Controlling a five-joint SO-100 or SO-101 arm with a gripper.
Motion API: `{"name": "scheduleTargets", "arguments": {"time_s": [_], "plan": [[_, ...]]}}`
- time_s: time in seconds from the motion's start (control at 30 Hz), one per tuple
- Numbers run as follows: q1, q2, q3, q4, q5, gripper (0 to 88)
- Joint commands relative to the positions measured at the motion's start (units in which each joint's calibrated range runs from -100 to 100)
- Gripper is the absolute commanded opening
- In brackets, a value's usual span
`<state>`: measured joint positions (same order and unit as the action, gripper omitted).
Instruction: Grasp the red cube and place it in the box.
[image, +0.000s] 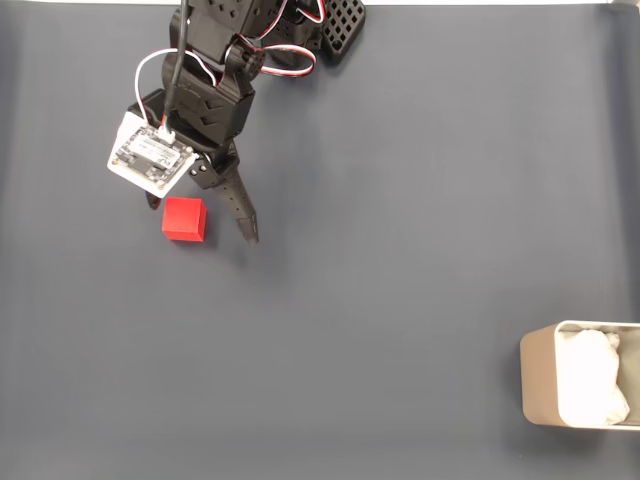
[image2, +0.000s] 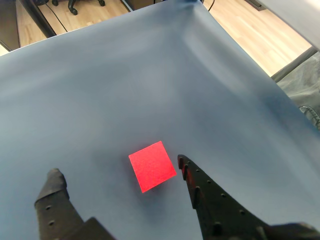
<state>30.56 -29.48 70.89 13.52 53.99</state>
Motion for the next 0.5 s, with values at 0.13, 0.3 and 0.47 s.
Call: {"name": "scheduleTargets", "arguments": {"time_s": [0.13, 0.3, 0.47], "plan": [[-1.59, -0.24, -0.36, -1.07, -0.68, 49.9], [-2.58, -0.67, 0.19, -1.07, -1.03, 50.0], [-3.08, -0.85, 0.74, -1.07, -1.17, 50.1]]}}
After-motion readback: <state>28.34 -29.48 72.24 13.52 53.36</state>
